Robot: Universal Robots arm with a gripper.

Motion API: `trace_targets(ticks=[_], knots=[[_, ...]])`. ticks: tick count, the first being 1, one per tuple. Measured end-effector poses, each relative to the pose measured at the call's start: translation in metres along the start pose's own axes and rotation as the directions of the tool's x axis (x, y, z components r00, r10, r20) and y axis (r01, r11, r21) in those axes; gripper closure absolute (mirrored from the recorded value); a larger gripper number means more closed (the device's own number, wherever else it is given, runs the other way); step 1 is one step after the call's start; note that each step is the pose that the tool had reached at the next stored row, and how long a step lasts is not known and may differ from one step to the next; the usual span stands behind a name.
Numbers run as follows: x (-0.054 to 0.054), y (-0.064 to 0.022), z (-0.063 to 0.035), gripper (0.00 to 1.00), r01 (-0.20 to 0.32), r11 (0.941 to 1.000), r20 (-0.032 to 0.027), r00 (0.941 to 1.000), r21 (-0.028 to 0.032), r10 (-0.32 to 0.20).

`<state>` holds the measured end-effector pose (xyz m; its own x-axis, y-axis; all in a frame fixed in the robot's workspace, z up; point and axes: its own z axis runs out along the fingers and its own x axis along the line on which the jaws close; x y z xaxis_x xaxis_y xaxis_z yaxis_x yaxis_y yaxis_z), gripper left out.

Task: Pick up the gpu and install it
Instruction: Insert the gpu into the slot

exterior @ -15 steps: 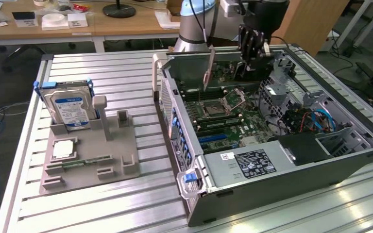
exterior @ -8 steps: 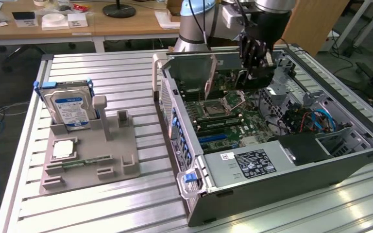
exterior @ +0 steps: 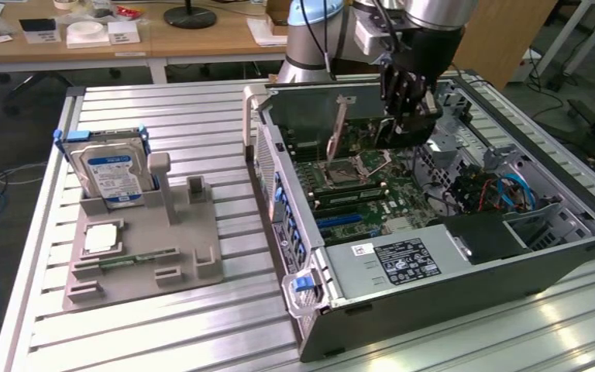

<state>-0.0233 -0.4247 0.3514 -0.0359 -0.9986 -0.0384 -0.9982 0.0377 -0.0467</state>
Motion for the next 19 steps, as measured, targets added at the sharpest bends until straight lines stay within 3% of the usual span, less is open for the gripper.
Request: trace_targets(ticks=[5,10,19], knots=[[0.001,0.0163,0.0071,0.72,0.000,1.0000,-0.0005,1.0000,0.0000,0.000],[0.019,0.0171,0.0094,0.72,0.000,1.0000,-0.0004,1.0000,-0.0002,0.000],[0.023,0.0274,0.0241,0.72,0.001,1.0000,-0.0012,1.0000,-0.0050,-0.001]])
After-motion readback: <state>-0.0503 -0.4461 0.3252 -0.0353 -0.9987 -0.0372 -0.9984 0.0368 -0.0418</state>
